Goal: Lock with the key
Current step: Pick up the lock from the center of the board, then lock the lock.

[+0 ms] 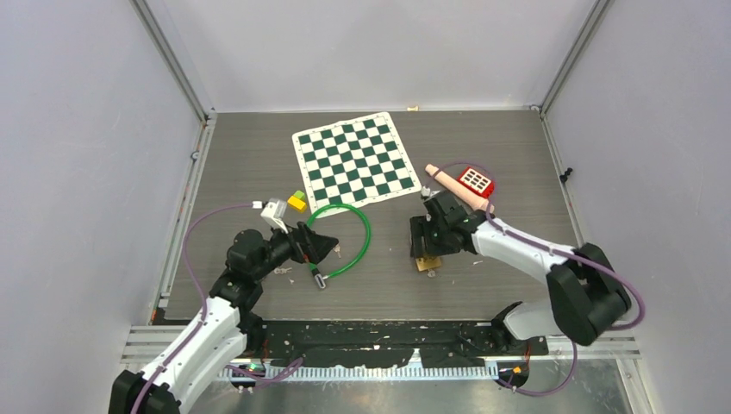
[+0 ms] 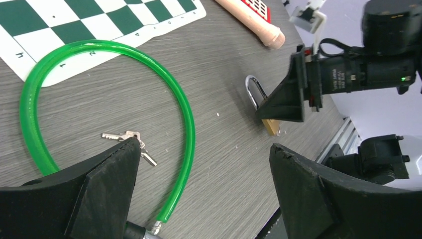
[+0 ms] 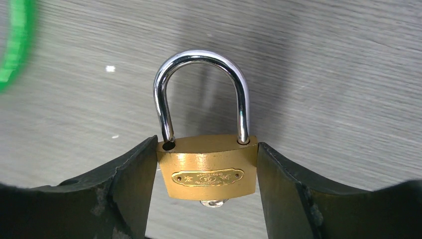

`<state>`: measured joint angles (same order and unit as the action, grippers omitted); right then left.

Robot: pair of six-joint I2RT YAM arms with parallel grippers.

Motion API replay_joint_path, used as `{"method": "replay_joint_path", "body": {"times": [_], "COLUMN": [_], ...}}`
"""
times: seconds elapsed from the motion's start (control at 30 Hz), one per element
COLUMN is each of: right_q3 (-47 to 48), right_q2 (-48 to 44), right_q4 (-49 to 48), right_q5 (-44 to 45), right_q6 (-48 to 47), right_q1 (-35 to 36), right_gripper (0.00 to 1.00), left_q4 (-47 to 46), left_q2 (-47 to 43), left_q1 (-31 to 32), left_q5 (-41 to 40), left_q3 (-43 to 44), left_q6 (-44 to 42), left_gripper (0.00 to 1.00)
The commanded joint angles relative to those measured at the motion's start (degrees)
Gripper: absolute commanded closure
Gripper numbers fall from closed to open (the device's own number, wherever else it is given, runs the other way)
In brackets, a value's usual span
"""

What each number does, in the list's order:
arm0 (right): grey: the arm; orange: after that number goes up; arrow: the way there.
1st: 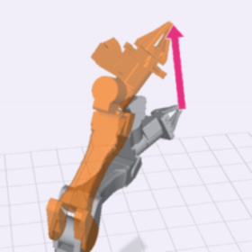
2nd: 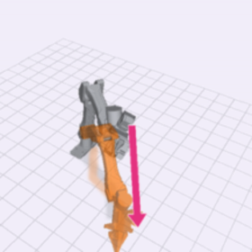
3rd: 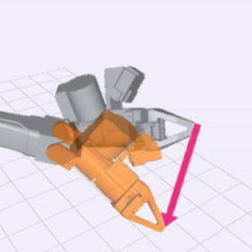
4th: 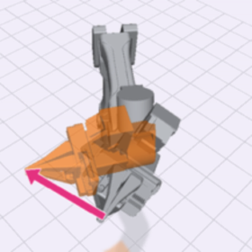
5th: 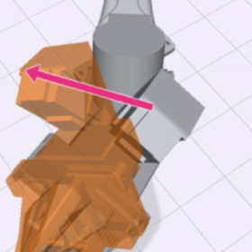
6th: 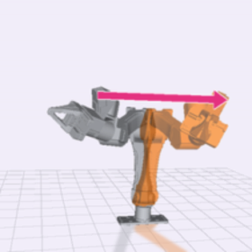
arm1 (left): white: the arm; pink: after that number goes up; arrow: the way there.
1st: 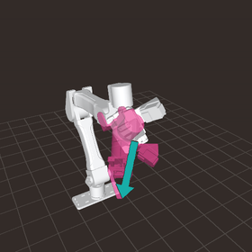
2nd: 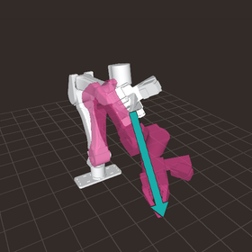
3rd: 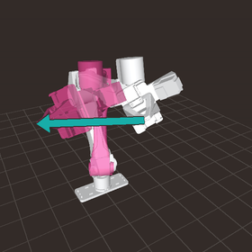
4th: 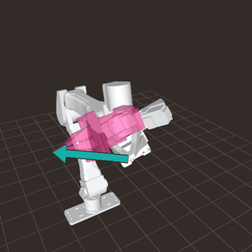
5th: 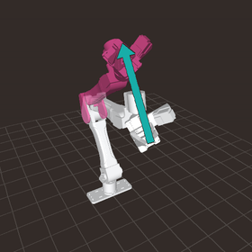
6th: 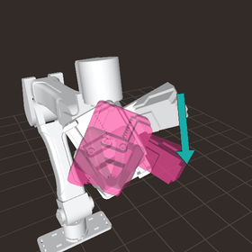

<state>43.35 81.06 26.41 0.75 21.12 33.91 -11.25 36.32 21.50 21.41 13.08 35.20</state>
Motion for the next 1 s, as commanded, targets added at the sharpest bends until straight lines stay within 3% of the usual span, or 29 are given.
{"method": "replay_joint_path", "body": {"times": [0.0,0.17,0.37,0.63,0.8,0.97], "right_q3": [-0.88,-4.59,-5.39,-4.57,-4.71,-2.73], "right_q2": [-11.15,-17.54,-23.85,-27.49,-27.03,-26.39], "right_q4": [-12.06,-25.43,-34.41,-36.63,-36.19,-34.57], "right_q5": [-7.54,-8.54,4.17,18.69,22.35,26.24], "right_q6": [9.69,23.25,33.72,46.65,56.25,58.37], "right_q1": [0.23,2.19,8.58,14.7,16.6,19.98], "right_gripper": [0.55,0.55,0.55,0.54,0.54,0.55], "left_q4": [-7.38,-13.08,-21.87,-33.05,-37.27,-39.56], "left_q2": [1.37,1.92,5.44,11.66,16.49,22.39], "left_q1": [1.65,8.44,14.5,20.61,25.25,28.52], "left_q5": [0.36,-8.26,-12.95,-15.65,-20.44,-21.79], "left_q3": [-0.51,-0.9,1.43,5.11,8.24,11.49], "left_q6": [2.89,2.19,-1.72,-9.44,-14.05,-16.7], "left_gripper": [0.05,0.05,0.07,0.07,0.08,0.08]}}
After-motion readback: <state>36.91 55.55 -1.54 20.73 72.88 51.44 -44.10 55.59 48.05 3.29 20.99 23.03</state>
